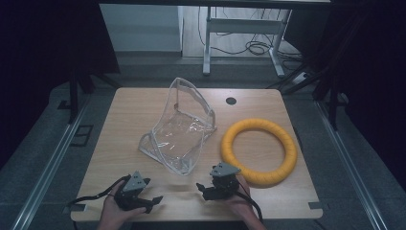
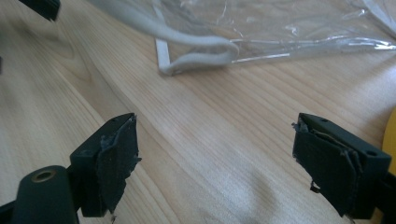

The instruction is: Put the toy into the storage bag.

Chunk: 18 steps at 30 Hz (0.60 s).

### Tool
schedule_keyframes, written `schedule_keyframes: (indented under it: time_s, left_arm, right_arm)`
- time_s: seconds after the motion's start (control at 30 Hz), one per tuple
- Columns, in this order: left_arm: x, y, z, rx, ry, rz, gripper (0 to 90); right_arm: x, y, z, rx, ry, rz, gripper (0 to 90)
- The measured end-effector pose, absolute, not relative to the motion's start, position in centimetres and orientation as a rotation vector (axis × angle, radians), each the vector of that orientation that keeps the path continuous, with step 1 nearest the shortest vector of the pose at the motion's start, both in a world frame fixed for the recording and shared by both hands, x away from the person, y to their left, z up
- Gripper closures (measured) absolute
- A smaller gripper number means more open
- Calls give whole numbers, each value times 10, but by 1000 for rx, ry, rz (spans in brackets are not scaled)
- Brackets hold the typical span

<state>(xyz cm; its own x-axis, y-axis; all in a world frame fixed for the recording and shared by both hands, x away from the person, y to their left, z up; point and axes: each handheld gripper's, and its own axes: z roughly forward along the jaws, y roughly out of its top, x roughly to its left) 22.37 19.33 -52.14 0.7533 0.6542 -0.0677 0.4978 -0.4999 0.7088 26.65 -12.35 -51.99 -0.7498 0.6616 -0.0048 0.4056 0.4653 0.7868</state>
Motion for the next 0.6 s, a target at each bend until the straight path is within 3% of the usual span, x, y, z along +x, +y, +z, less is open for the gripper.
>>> schedule_keyframes:
  time_s: [0.6]
  left_arm:
    - [223,192,-523,2211,846,266,200]
  right_arm:
    - [268,-130,-513,929,2387,1292,209]
